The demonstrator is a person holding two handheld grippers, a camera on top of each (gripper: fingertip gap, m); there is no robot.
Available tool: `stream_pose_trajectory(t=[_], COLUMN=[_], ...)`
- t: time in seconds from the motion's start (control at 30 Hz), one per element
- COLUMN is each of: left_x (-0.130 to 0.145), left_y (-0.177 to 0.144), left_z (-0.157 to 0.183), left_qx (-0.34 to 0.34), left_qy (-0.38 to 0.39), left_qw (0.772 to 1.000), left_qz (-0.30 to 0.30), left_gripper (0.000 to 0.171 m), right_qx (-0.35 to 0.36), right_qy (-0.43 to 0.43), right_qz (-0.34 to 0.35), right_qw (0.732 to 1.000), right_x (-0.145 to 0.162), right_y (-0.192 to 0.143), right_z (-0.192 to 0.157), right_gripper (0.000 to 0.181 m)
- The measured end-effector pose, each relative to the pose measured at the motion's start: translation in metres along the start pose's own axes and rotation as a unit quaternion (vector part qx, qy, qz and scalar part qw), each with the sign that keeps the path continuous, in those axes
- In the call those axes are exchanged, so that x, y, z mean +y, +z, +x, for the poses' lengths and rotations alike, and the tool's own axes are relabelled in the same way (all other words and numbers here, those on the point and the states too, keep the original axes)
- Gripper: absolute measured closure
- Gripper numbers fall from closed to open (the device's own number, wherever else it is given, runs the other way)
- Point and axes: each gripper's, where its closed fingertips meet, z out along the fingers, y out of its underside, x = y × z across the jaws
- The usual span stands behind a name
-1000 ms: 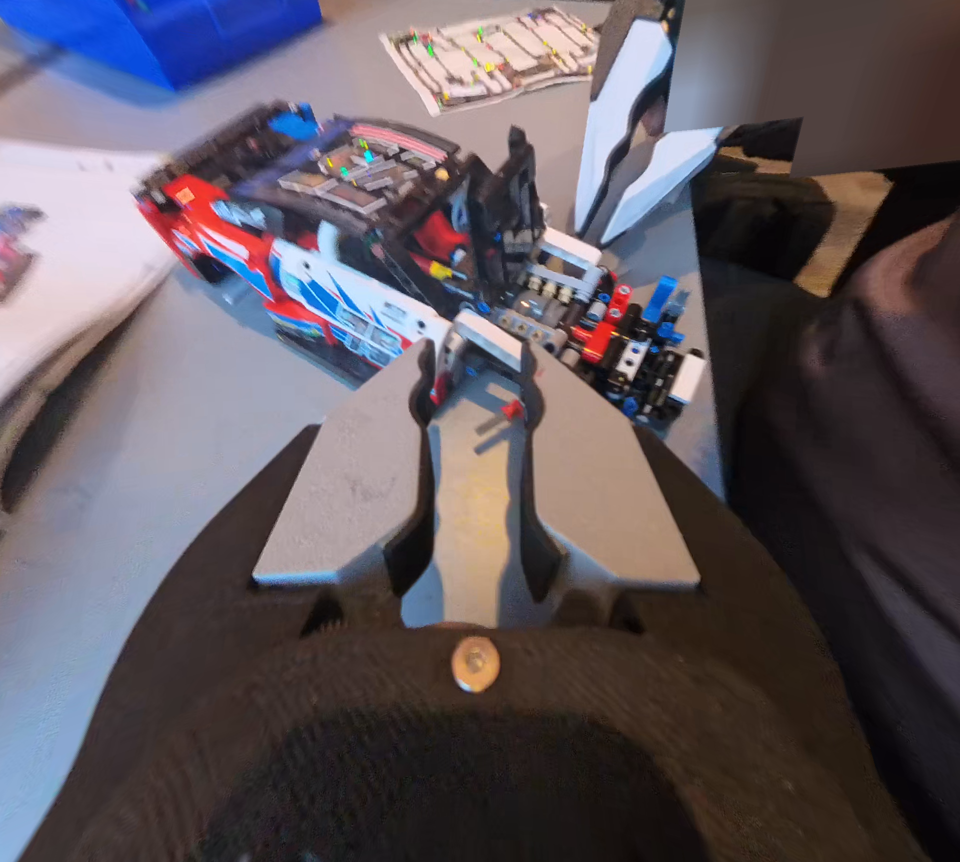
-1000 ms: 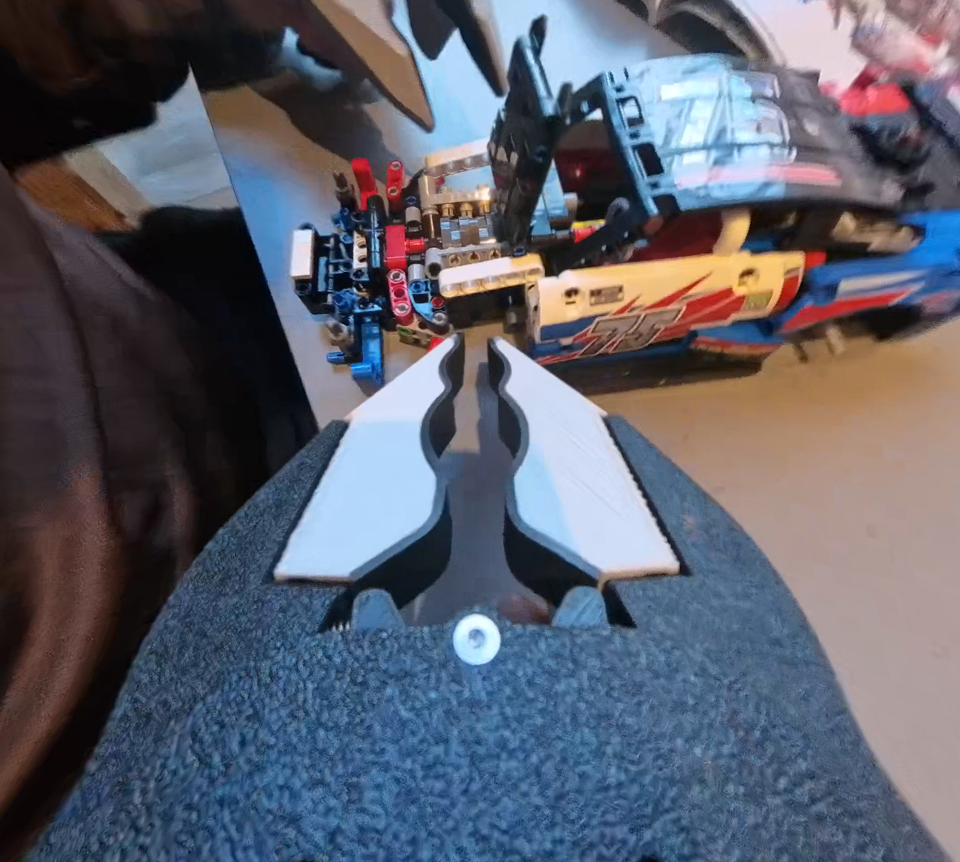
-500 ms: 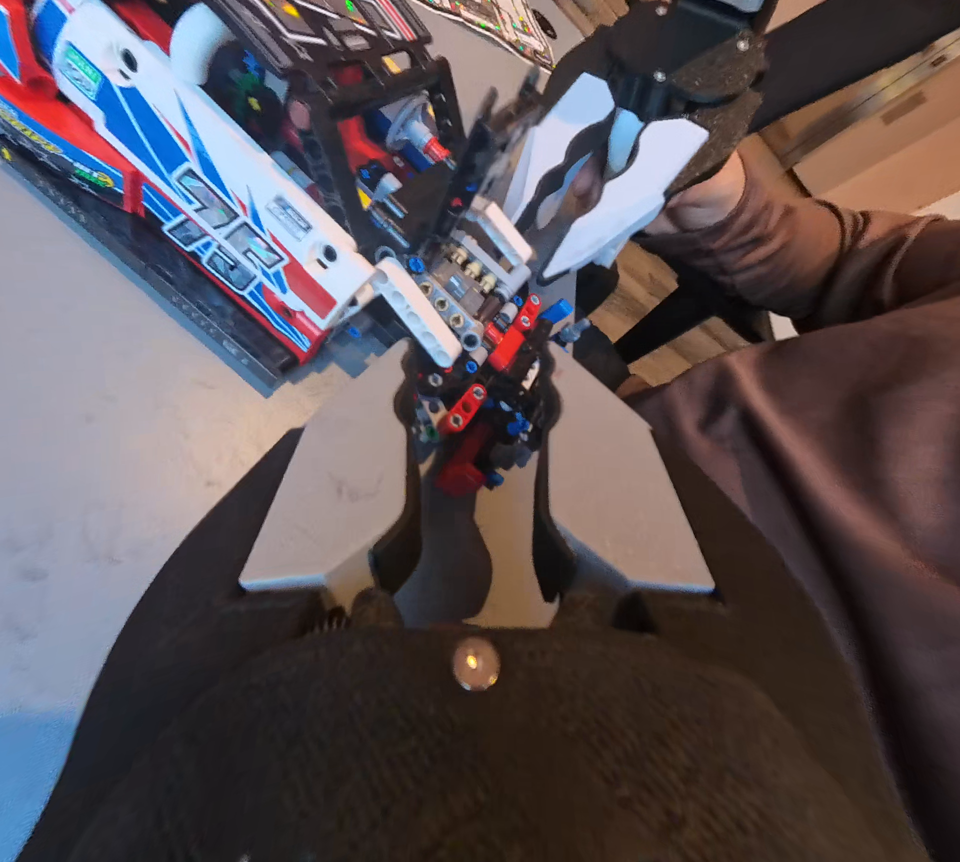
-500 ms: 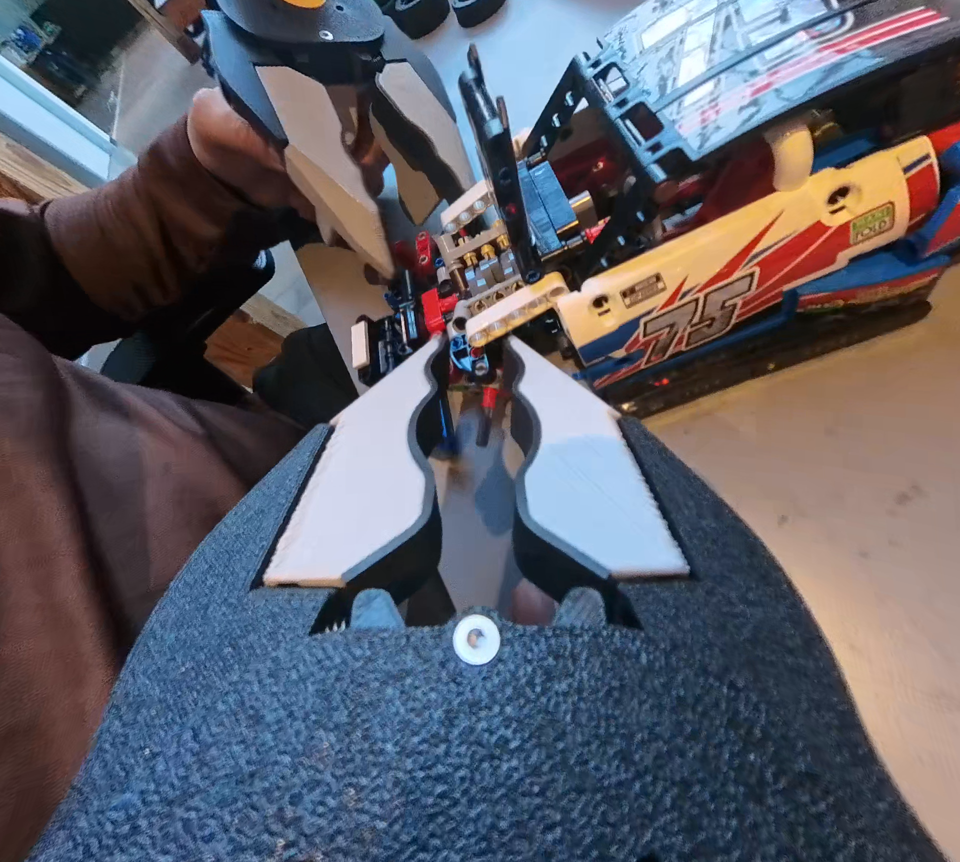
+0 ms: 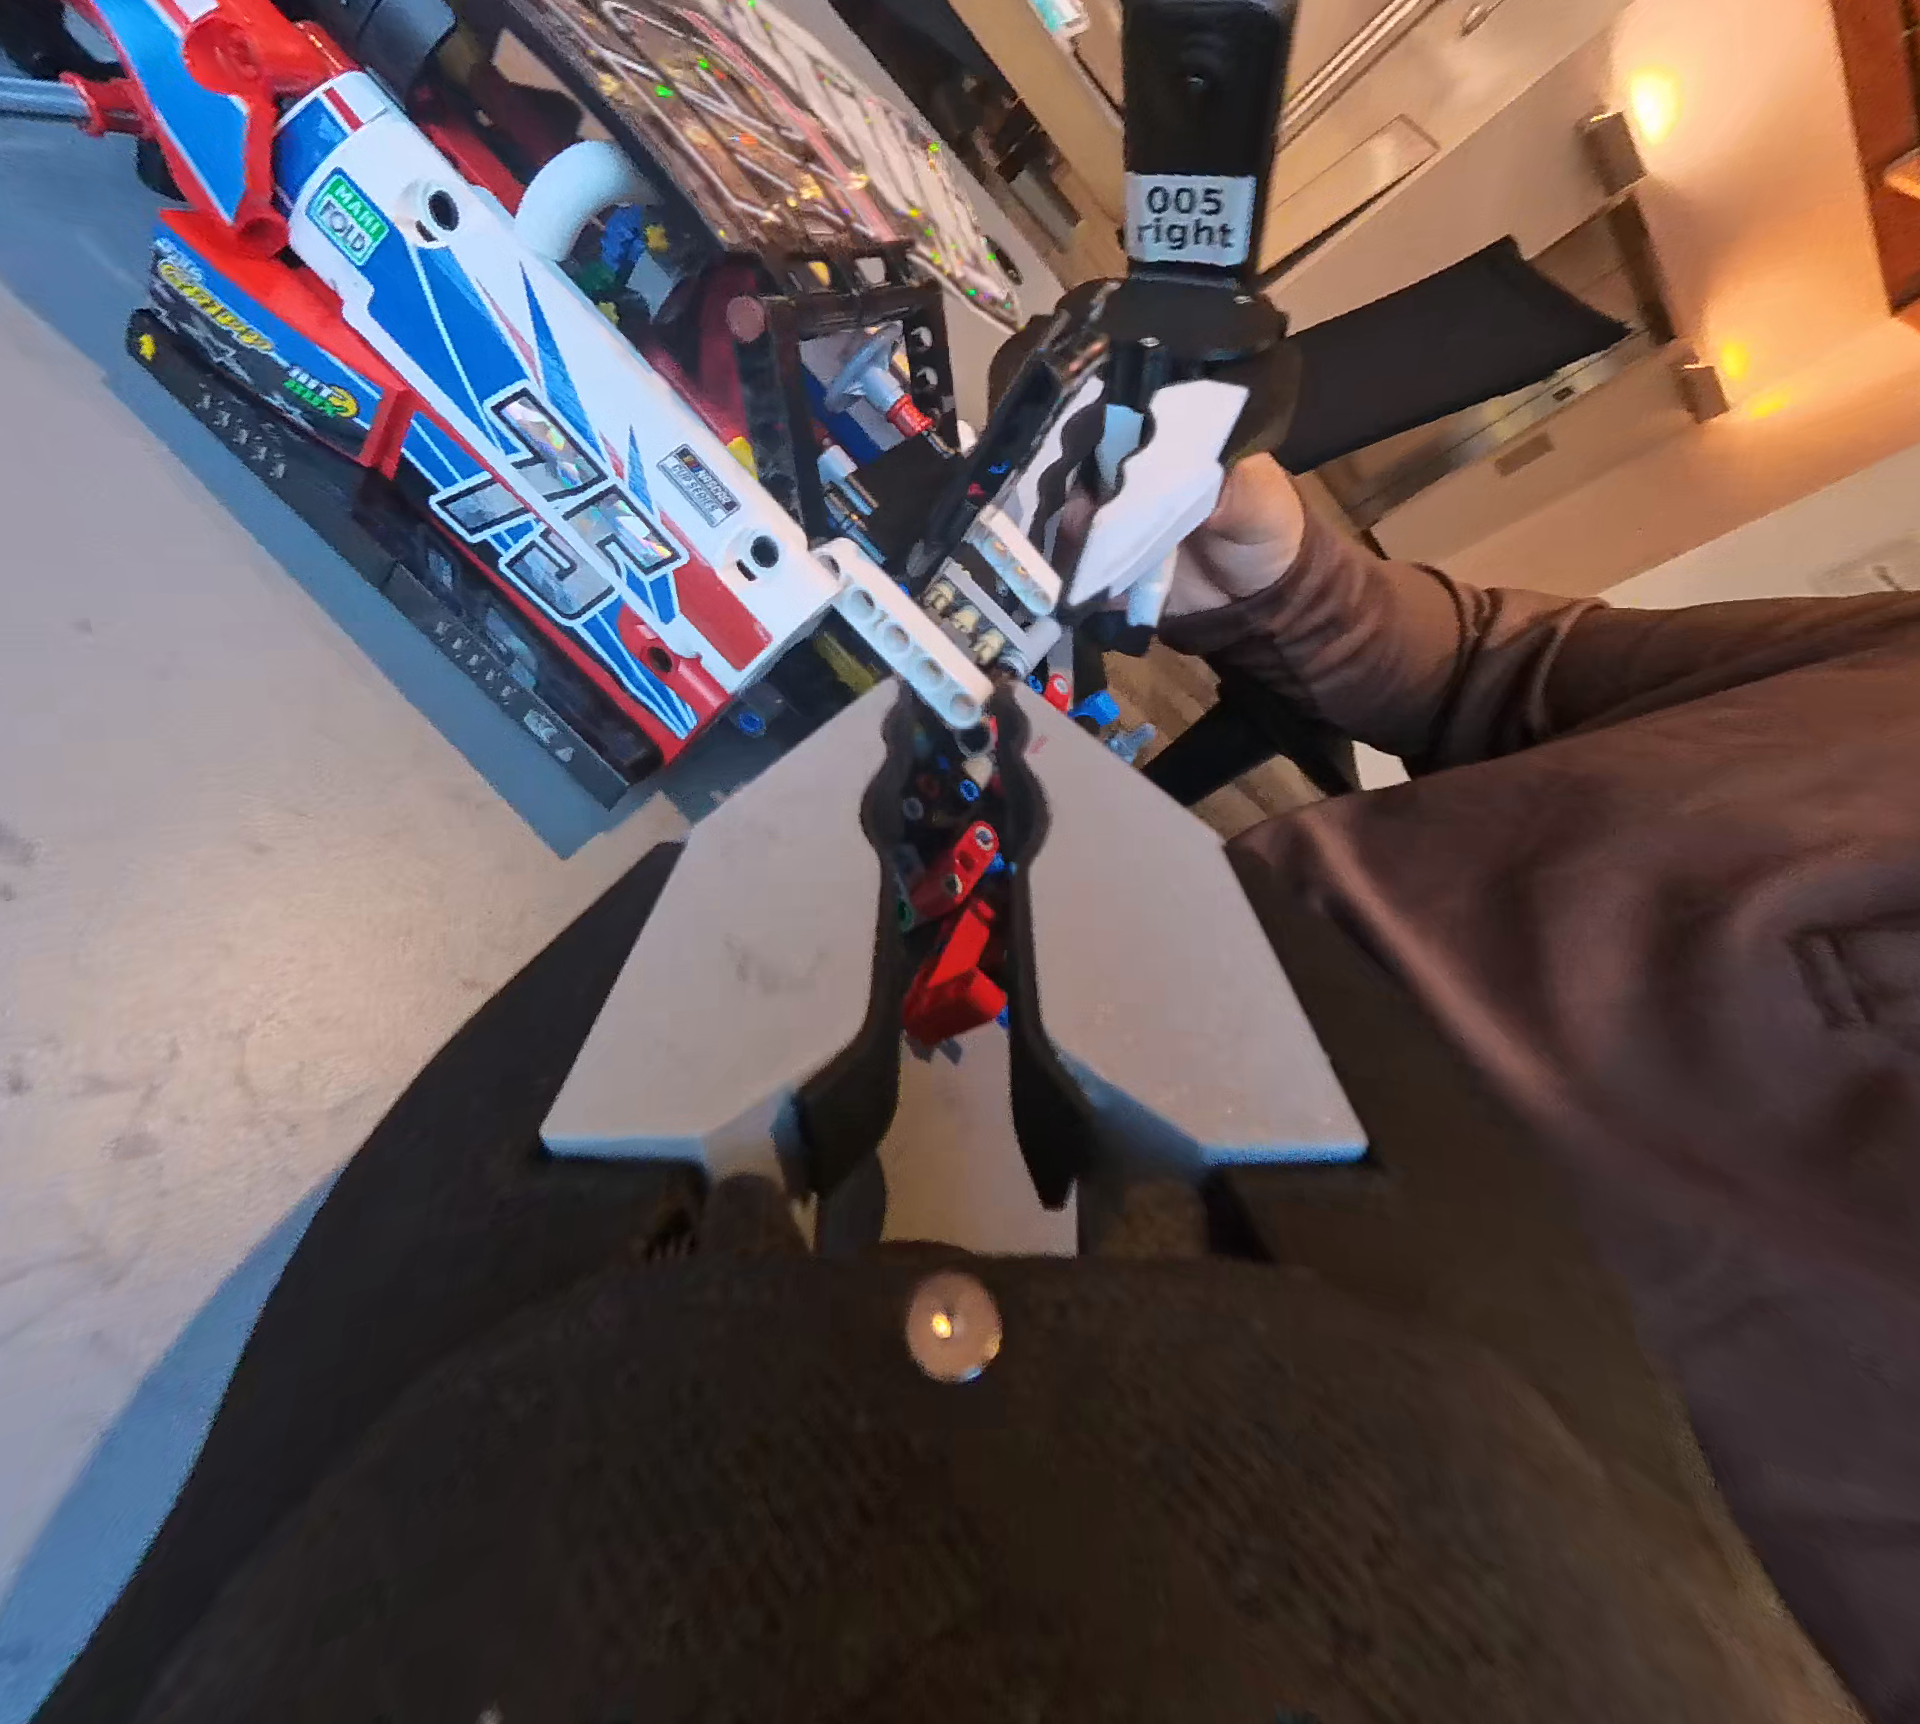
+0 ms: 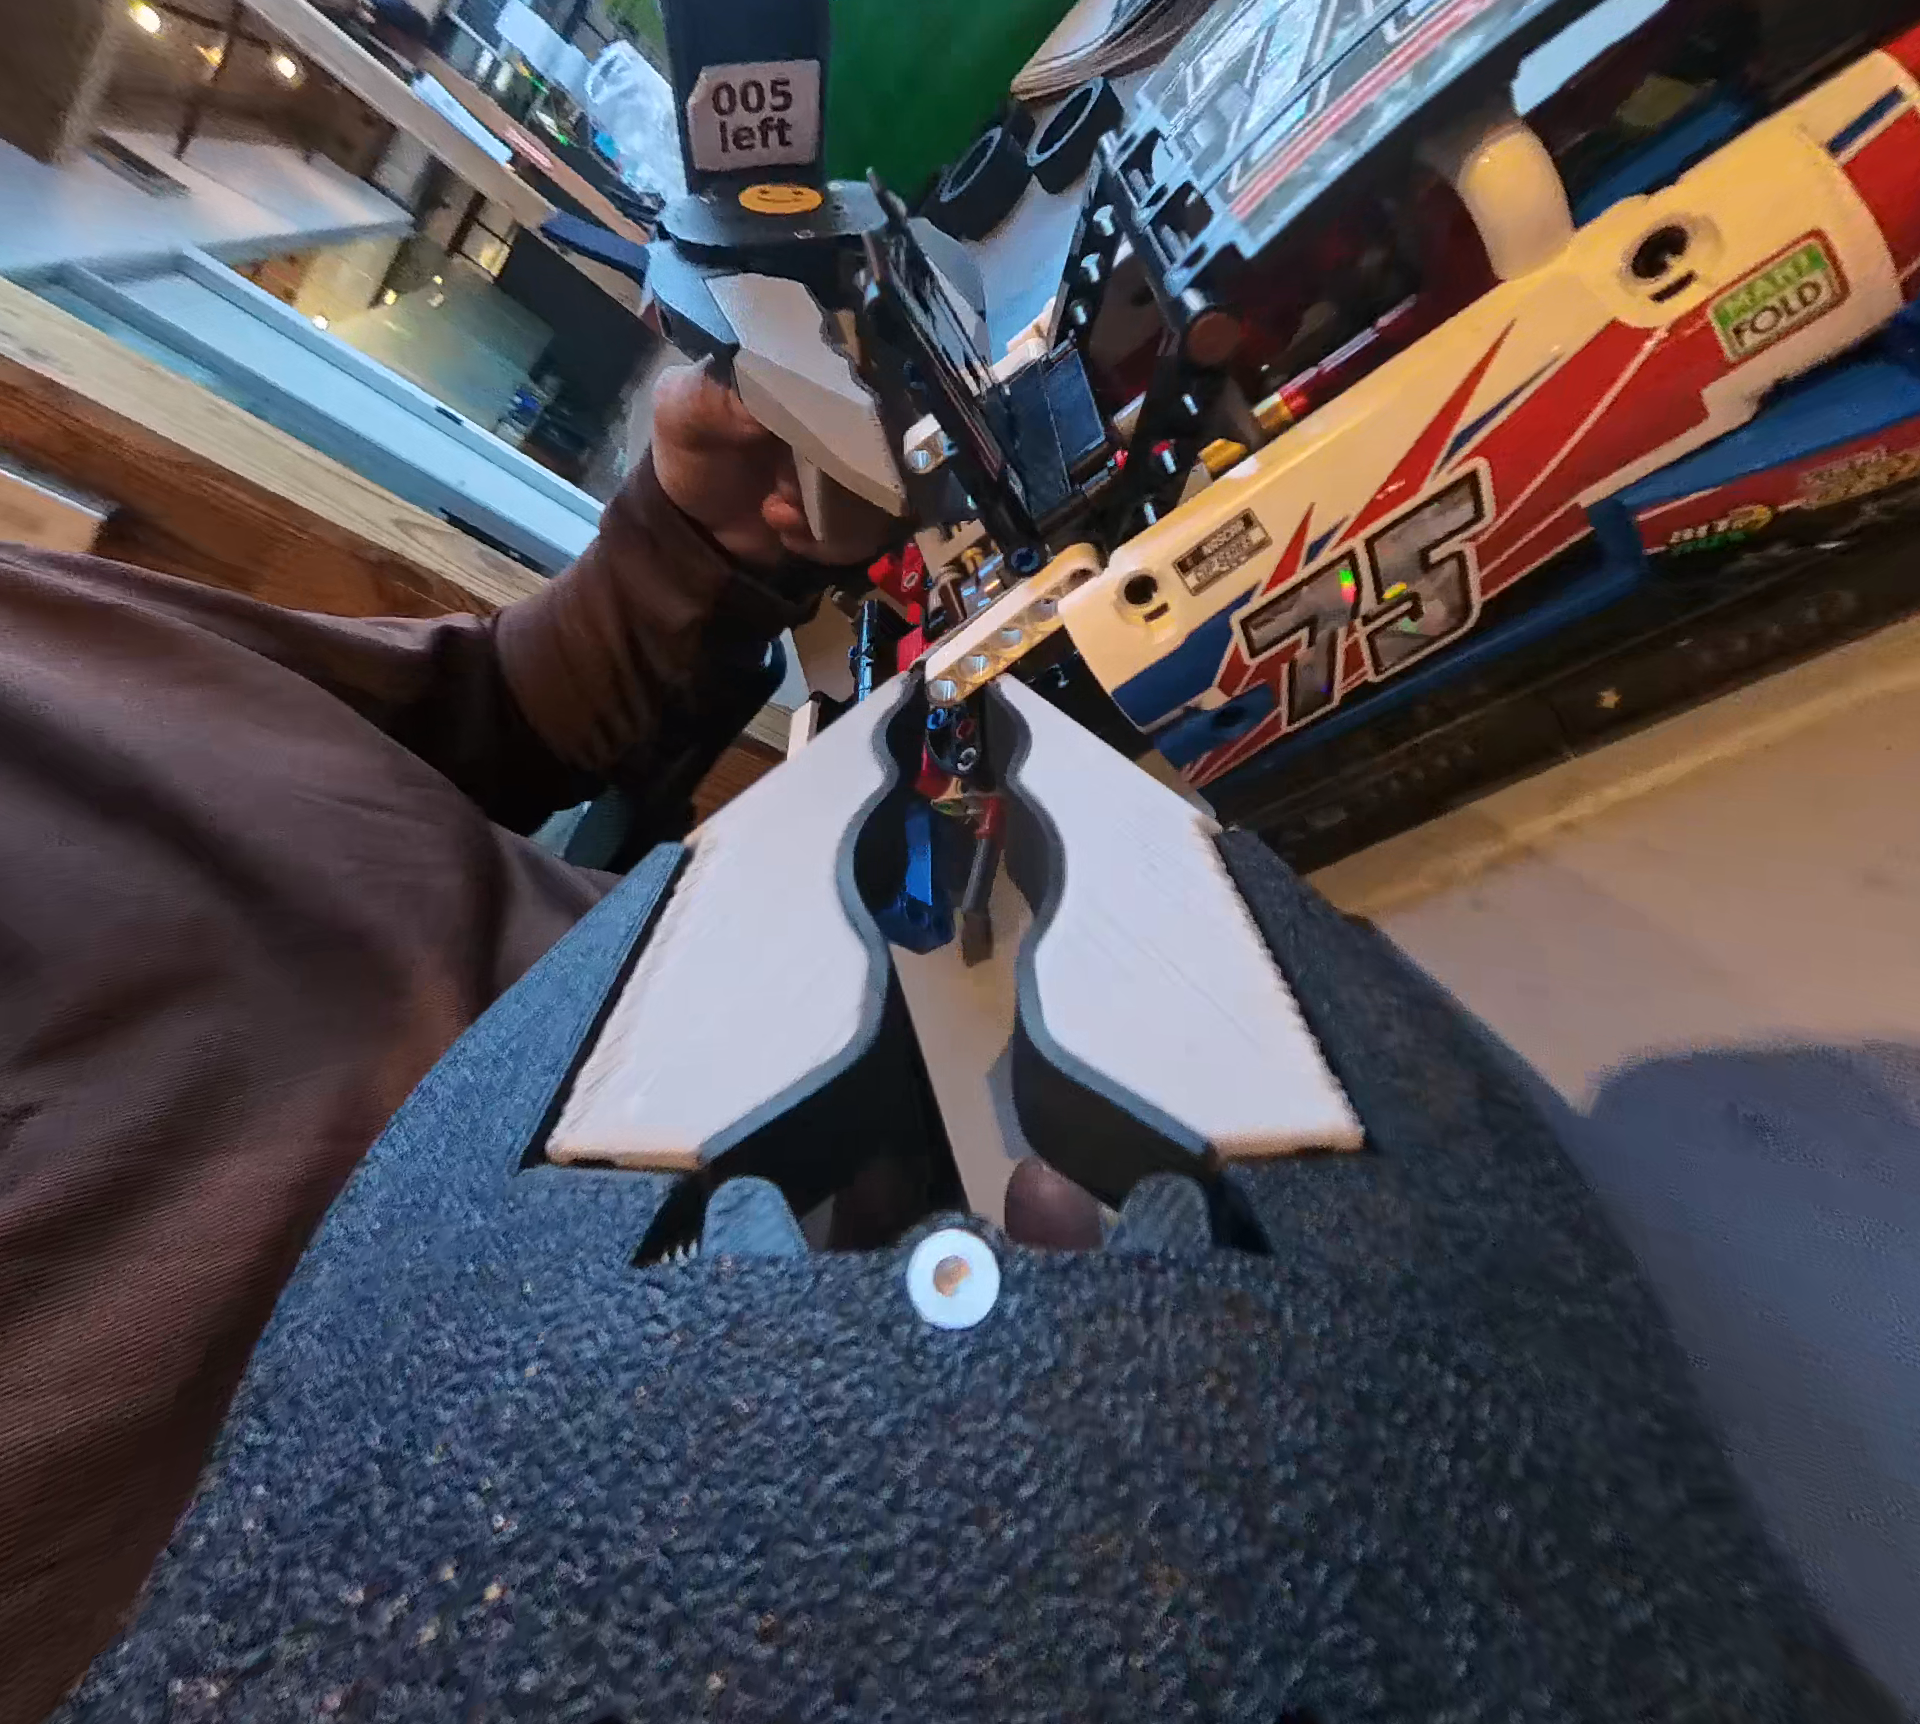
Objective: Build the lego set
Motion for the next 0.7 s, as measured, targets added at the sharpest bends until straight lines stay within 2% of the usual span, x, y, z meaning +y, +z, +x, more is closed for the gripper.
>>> stream_pose_trajectory(t=[0.1, 0.2, 0.33, 0.4, 0.47, 0.5, 0.53, 0.6, 0.67, 0.7], left_x=[-0.002, -0.001, -0.005, -0.006, -0.01, -0.012, -0.014, -0.02, -0.022, -0.02], left_y=[-0.004, -0.006, -0.013, -0.019, -0.021, -0.019, -0.016, -0.01, -0.001, 0.004], left_z=[0.009, 0.011, 0.005, 0.0, -0.005, -0.005, -0.003, -0.004, -0.006, -0.007], left_qx=[0.024, 0.012, -0.05, -0.094, -0.131, -0.137, -0.136, -0.135, -0.12, -0.102], left_qy=[0.012, 0.038, 0.096, 0.123, 0.151, 0.166, 0.183, 0.234, 0.271, 0.281], left_qw=[1.0, 0.999, 0.994, 0.987, 0.98, 0.976, 0.974, 0.962, 0.952, 0.949], left_qz=[0.013, 0.019, 0.033, 0.03, 0.02, 0.011, -0.003, -0.032, -0.074, -0.102], left_gripper=[0.15, 0.149, 0.151, 0.144, 0.125, 0.111, 0.101, 0.095, 0.085, 0.085], right_qx=[-0.005, 0.015, 0.088, 0.16, 0.232, 0.261, 0.287, 0.332, 0.336, 0.324], right_qy=[0.01, -0.011, -0.143, -0.235, -0.351, -0.413, -0.477, -0.604, -0.704, -0.739], right_qz=[0.012, 0.0, -0.065, -0.074, -0.084, -0.092, -0.102, -0.12, -0.125, -0.132], right_qw=[1.0, 1.0, 0.984, 0.956, 0.903, 0.868, 0.825, 0.715, 0.612, 0.576], right_x=[-0.002, 0.002, 0.016, 0.008, -0.003, -0.007, -0.009, -0.014, -0.013, -0.008], right_y=[-0.004, -0.009, -0.022, -0.035, -0.046, -0.048, -0.048, -0.045, -0.035, -0.029], right_z=[0.001, 0.006, 0.011, 0.02, 0.024, 0.023, 0.022, 0.02, 0.01, 0.007], right_gripper=[0.171, 0.166, 0.164, 0.161, 0.158, 0.157, 0.159, 0.166, 0.174, 0.181])
